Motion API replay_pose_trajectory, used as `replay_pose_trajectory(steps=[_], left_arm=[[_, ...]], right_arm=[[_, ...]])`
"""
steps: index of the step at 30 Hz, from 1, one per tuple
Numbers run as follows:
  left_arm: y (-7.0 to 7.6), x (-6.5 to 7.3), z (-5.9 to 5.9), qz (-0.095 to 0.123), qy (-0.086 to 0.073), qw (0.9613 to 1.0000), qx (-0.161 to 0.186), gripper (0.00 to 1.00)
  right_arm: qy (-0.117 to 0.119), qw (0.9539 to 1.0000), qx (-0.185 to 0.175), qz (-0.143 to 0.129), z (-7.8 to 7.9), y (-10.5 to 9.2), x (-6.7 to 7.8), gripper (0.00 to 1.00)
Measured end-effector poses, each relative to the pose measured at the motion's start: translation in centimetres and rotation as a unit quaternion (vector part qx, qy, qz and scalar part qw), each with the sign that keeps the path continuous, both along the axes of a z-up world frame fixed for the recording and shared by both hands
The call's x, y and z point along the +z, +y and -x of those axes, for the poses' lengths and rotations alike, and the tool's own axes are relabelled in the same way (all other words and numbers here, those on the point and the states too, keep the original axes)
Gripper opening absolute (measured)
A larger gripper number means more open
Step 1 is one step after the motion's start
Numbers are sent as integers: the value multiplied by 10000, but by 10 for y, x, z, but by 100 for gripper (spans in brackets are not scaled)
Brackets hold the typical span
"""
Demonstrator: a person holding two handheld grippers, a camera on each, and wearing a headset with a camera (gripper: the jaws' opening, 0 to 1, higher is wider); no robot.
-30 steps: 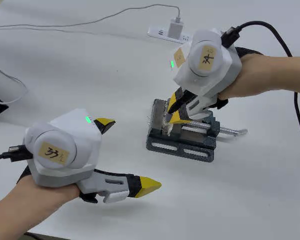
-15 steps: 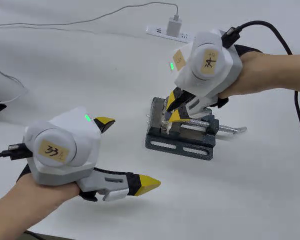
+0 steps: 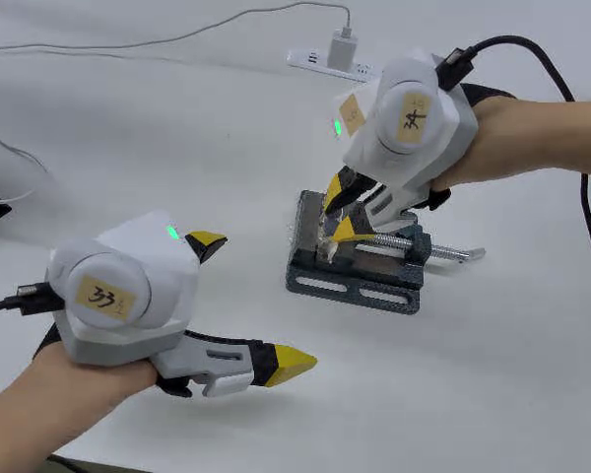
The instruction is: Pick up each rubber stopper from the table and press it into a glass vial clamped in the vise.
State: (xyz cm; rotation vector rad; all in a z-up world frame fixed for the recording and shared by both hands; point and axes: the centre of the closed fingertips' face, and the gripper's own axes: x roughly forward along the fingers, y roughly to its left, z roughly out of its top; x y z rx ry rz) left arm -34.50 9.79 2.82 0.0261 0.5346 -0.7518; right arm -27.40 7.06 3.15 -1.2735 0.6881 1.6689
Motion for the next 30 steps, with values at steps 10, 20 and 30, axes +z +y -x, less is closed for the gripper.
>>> replay_pose_trajectory(steps=[10,20,30], left_arm=[[1,2,-2,-3,-32,10000,-3,94],[3,6,-5,3,-78,10000,10,94],[5,1,-2,-14,-15,10000,19,94]], right_arm=[[203,9997,-120,-10,4,-3,13,14],[344,9985,-415,37,-1,-5,8,3],[383,9982,-452,65,-1,-1,2,0]])
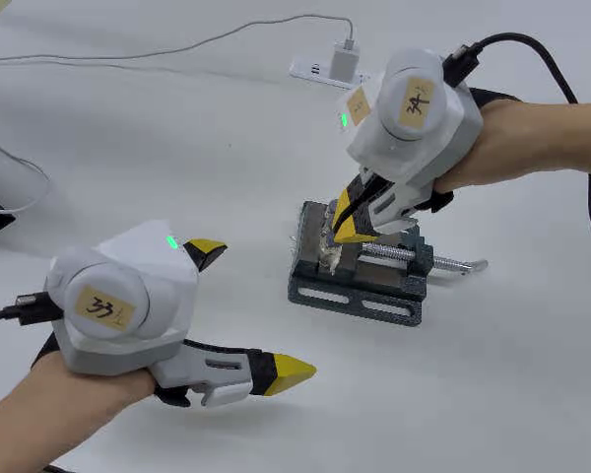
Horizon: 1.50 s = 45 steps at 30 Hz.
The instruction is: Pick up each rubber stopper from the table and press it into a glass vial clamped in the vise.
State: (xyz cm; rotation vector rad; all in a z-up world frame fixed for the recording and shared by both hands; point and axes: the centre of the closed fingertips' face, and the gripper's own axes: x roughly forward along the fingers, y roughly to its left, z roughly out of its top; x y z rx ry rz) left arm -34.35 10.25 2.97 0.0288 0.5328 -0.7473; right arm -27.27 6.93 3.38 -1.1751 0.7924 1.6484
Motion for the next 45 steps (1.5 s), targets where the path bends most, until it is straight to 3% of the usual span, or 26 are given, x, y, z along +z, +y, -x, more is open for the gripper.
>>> replay_pose_trajectory(steps=[17,22,25,34,45], left_arm=[[-3,-3,1,43,35,10000,-1,93],[-4,-4,0,76,46,10000,21,93],[-4,-4,-1,88,51,9999,26,93],[-4,-6,-3,134,74,9999,73,93],[-4,-6,-6,161,84,9998,123,93]], right_arm=[[-13,9997,171,148,1,-1,-1,0],[-177,9984,415,342,4,-1,-2,0],[-79,9986,251,463,2,-1,-2,0],[143,9989,99,440,6,-3,-1,0],[111,9982,14,593,1,-2,-5,0]])
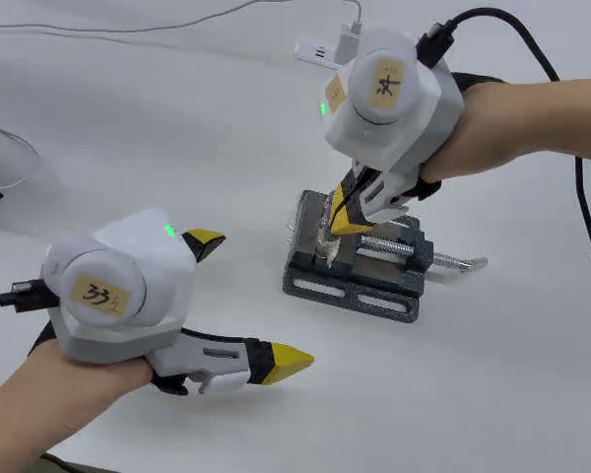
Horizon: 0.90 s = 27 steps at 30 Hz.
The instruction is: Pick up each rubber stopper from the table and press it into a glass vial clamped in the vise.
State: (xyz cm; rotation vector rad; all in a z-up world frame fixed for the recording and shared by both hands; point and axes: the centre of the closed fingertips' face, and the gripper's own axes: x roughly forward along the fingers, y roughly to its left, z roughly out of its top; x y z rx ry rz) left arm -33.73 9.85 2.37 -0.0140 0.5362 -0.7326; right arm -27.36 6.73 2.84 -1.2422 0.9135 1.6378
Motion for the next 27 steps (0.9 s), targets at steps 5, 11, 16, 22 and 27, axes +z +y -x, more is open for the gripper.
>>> replay_pose_trajectory(steps=[5,11,16,22,27], left_arm=[[0,0,-1,28,1,10000,17,93],[1,0,-1,1,-14,10000,21,93],[5,1,-1,32,-34,9999,111,92],[4,0,-1,64,-27,9999,154,92],[1,2,-1,76,-38,9999,134,92]], right_arm=[[-34,10000,21,-6,1,0,0,0],[-60,9998,61,197,0,0,0,0],[19,9996,-21,296,0,1,0,0],[-51,9996,-42,277,5,1,1,0],[-73,9998,-140,152,4,0,1,0]])
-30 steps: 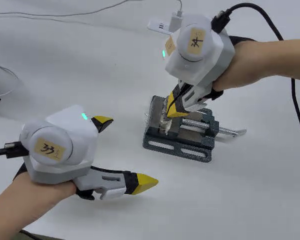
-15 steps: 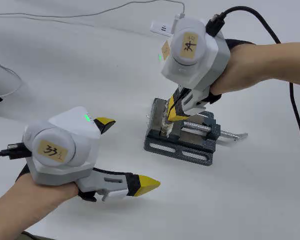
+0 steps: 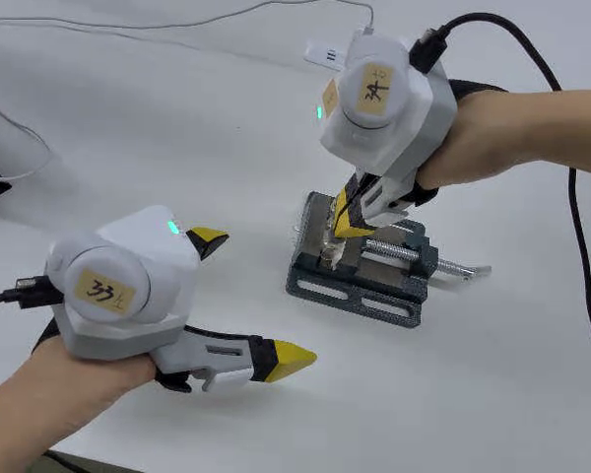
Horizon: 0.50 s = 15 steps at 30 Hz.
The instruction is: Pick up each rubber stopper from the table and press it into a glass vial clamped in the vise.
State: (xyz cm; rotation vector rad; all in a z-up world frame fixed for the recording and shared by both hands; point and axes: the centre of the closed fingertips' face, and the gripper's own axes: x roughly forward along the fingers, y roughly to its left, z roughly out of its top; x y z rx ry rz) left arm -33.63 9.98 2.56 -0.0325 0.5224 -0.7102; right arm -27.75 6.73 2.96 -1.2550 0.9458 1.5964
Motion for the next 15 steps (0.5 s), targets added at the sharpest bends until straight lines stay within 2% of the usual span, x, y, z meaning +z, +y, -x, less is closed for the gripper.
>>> replay_pose_trajectory(steps=[1,2,4,7,9,10,11,12,15], left_arm=[[0,0,0,8,-2,10000,3,92],[-1,1,0,5,2,10000,0,92],[-1,0,0,-11,4,10000,-17,92],[-1,1,-2,-37,-8,10000,-30,92],[-2,3,-2,-49,-17,10000,-46,92],[-3,5,-3,-44,-29,10000,-47,92],[-3,6,-3,-52,-33,10000,-50,92],[-3,8,-4,-67,-58,9999,-57,92],[-3,12,-5,-89,-84,9999,-58,93]], right_arm=[[40,9999,-159,-54,-2,2,-1,0],[12,9999,-73,-74,-2,0,-1,0],[-24,9999,-122,-111,-5,1,-2,0],[-99,9999,-133,-16,-6,0,-4,0],[-154,9999,-11,60,-6,0,-3,0],[-168,9997,-120,121,-5,0,-4,0],[-222,9997,26,139,-4,0,-3,0],[-166,9996,-165,132,-4,-1,-3,0],[-200,9997,-121,54,-3,-2,-2,0]])
